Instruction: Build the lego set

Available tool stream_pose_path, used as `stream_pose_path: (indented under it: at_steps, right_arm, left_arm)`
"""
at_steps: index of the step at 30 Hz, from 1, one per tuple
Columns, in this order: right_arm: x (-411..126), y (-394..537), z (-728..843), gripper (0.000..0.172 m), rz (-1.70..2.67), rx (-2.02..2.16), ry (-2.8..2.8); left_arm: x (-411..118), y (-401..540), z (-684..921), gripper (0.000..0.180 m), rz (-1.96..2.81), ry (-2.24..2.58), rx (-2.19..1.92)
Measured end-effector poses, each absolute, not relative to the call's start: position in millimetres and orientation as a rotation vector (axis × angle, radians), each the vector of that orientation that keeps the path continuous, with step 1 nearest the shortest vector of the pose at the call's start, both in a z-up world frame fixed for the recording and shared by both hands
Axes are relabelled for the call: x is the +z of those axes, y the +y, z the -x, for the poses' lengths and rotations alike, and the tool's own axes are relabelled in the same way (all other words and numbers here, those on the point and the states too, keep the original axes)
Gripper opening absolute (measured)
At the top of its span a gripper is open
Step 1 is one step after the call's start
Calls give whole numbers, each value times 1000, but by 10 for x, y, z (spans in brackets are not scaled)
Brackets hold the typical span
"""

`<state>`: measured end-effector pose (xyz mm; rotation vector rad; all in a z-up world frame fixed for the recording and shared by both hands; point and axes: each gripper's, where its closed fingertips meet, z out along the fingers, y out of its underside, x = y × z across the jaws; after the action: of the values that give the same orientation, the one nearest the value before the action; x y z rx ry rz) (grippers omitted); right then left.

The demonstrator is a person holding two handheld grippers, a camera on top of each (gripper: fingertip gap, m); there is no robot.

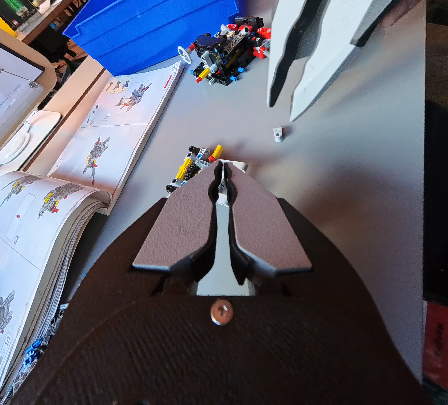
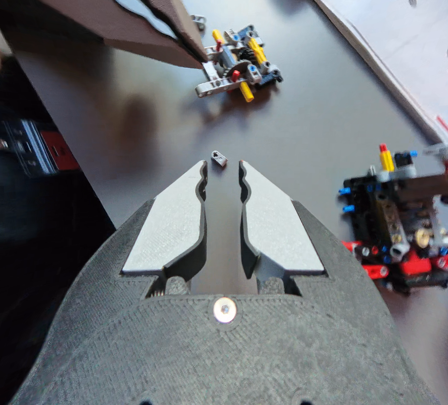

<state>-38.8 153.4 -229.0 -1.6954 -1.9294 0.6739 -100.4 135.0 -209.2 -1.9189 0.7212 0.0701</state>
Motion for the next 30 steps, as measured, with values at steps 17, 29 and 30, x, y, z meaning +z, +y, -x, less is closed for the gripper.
stream_pose_path:
  at_steps: [17, 29, 30]
  right_arm:
    - [-2483, 1479, 468, 6, 1435, 693, -2294]
    - [-2263, 1468, 593, 5, 1485, 754, -2128]
    - [-2225, 1470, 619, 5, 1483, 760, -2113]
  left_arm:
    - [-2116, 1363, 1031, 0, 1943, 707, 60]
    - [-2265, 1353, 1110, 10, 2047, 726, 32]
    - [-2300, 1341, 1110, 9, 2069, 738, 12]
